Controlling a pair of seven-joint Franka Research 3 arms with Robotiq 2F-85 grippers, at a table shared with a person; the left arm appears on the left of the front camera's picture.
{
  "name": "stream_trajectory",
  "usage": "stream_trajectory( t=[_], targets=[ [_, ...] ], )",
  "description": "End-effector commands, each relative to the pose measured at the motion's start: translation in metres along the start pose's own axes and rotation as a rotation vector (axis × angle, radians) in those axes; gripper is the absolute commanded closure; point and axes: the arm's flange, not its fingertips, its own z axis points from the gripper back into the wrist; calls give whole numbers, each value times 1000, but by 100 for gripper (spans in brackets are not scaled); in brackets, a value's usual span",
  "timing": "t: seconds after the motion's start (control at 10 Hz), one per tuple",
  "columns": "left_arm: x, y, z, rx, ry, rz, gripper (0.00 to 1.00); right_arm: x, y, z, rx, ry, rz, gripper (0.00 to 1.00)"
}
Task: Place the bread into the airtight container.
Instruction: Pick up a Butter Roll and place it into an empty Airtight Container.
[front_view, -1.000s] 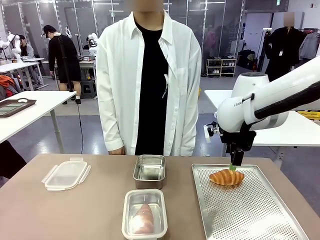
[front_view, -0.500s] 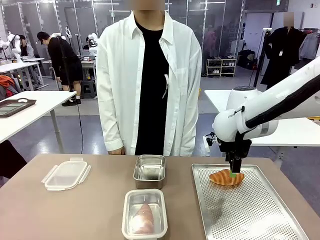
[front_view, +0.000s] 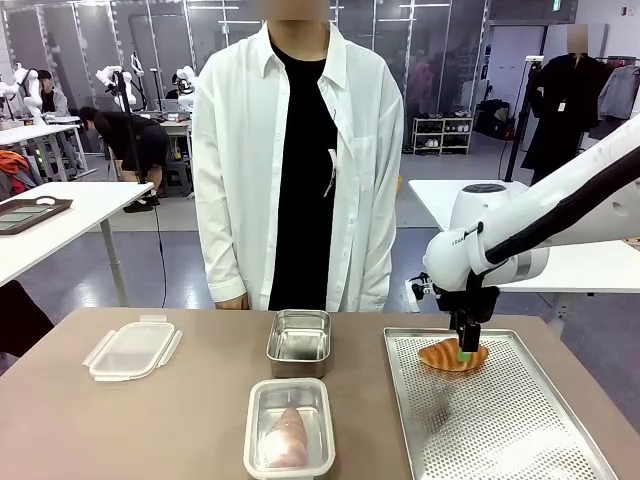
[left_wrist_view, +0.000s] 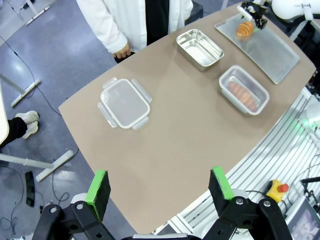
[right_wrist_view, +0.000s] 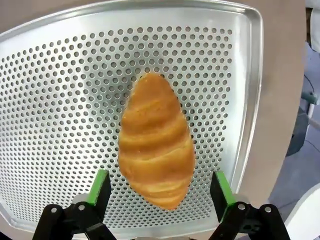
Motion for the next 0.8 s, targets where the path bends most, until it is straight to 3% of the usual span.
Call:
stream_trajectory(
  t=[0.0, 0.4, 0.7],
  targets=[
    [1, 0, 1, -1, -2, -7, 0, 2, -10, -11, 8, 0, -7, 0],
    [1, 0, 1, -1, -2, -7, 0, 2, -15, -29, 35, -9, 6, 0],
    [1, 0, 1, -1, -2, -7, 0, 0, -17, -33, 47, -21, 5, 26]
  ],
)
